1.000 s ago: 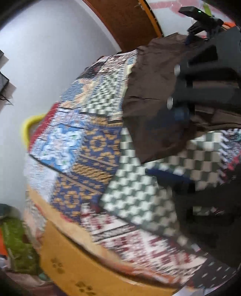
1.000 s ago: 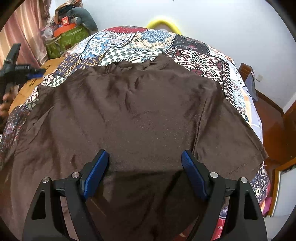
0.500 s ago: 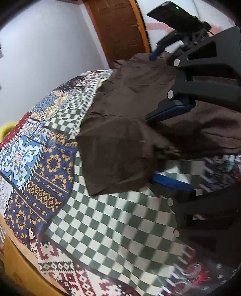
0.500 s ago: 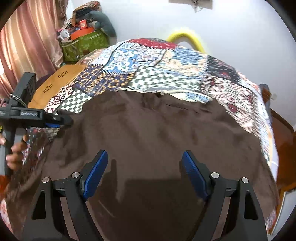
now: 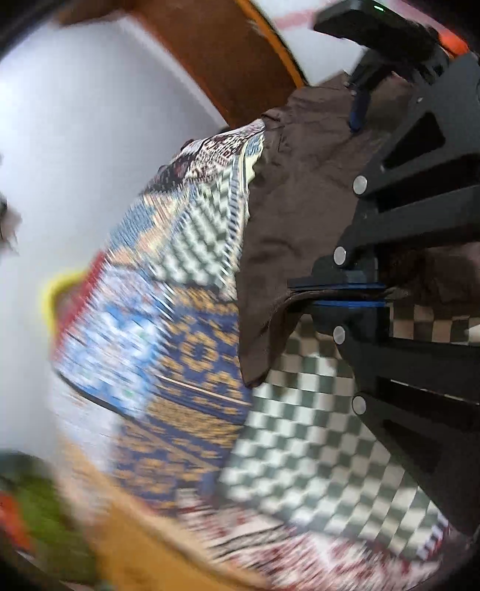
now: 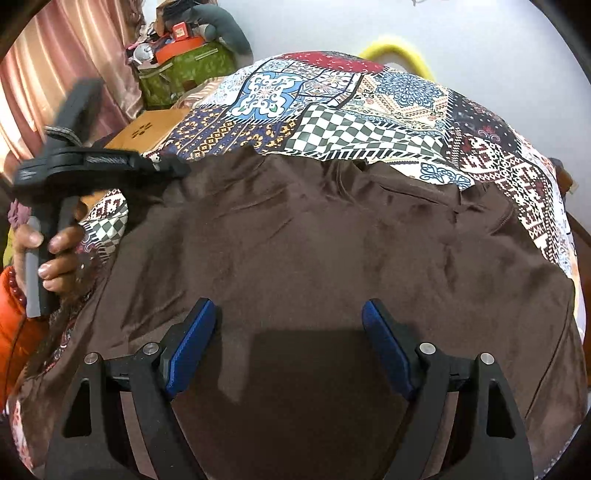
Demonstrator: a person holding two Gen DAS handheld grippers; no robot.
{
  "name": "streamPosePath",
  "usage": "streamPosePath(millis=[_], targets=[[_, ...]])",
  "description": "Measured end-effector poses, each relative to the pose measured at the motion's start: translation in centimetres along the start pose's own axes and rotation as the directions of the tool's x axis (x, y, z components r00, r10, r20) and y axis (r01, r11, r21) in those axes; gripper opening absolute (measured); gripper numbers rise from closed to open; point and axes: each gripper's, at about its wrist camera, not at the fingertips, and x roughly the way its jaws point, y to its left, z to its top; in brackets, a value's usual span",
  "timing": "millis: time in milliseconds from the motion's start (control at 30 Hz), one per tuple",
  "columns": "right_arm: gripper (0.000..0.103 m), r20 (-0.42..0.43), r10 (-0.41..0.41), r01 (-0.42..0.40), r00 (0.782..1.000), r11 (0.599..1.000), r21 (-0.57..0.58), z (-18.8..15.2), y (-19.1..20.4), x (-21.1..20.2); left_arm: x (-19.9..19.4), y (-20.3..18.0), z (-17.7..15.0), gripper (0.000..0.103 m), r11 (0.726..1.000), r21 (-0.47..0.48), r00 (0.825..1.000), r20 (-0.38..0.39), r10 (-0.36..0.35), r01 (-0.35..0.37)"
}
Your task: Fold small clothes
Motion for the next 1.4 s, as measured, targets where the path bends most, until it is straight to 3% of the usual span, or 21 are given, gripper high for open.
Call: streamPosePath(millis=[67,167,267,367,467,567,600,733,800,900,967,1067,1200,1400], targets=[[0.077,0.003,-0.007,0.007,1.000,1.000,0.006,-0.1,-0.1,-0.4,-1.5,-2.9,-0.1,0.003,0.993,0.110,0.998,0.048,0.039,-0.044],[0.077,0.034,-0.006,0.005,0.999,0.999,0.042,-0.2,-0.7,-1.7,-2.7,-7.1,-1.2,0.003,0.969,0.245,0.999,0.053,0.006,-0.018],[0.077,0.075,-0.020,0.015,0.997,0.997,0.072,-0.2,-1.3,-3.6,-1.6,-9.9,-2.5,0.003,0.954,0.301,1.000,-0.017,-0.008,0.012],[0.077,0.099,-0.032,0.023,0.995,0.995,0.092,-0.3,-1.7,-5.1,1.5,-10.6,-3.7,0.005,0.963,0.266,0.987,-0.161,0.002,0.042],[0.077,0.114,-0.052,0.041,0.992,0.995,0.094,-0.5,-2.1,-6.5,2.5,-10.5,-4.4,0.020,0.974,0.223,0.974,-0.226,0.006,0.046],[0.077,0.126,-0.066,0.055,0.990,0.994,0.089,-0.3,-2.5,-7.3,0.6,-10.9,-3.9,0.051,0.973,0.222,0.985,-0.172,-0.029,0.067],[0.077,0.132,-0.069,0.057,0.989,0.994,0.093,-0.3,-2.7,-7.4,-0.5,-11.1,-3.5,0.057,0.969,0.236,0.990,-0.134,-0.036,0.067],[0.077,0.139,-0.043,0.027,0.989,0.993,0.118,0.2,-2.8,-7.2,-4.3,-11.3,-2.2,0.070,0.962,0.272,0.999,-0.035,-0.031,0.040],[0.078,0.135,-0.035,0.020,0.990,0.994,0.109,0.6,-2.2,-6.6,-5.6,-10.4,-1.5,0.073,0.966,0.260,1.000,-0.004,0.006,-0.004],[0.078,0.132,-0.008,-0.004,0.991,0.996,0.087,1.6,-0.9,-5.4,-6.2,-7.5,-1.4,0.073,0.970,0.229,0.996,0.019,0.082,-0.085],[0.078,0.131,0.017,-0.028,0.991,0.996,0.082,2.2,-0.2,-4.6,-5.5,-5.5,-1.8,0.073,0.973,0.201,0.993,-0.008,0.119,-0.115],[0.079,0.114,0.042,-0.051,0.993,0.996,0.079,3.7,1.1,-2.4,-3.6,-2.9,-3.3,0.073,0.977,0.172,0.987,-0.076,0.142,-0.127],[0.079,0.091,0.072,-0.077,0.993,0.996,0.054,4.9,3.0,0.2,-1.8,-1.1,-5.2,0.073,0.985,0.143,0.984,-0.132,0.120,-0.101],[0.078,-0.029,0.004,-0.005,1.000,1.000,-0.019,6.0,4.4,5.3,-0.4,-1.2,-6.5,0.074,0.977,0.180,0.976,-0.166,0.142,-0.111]])
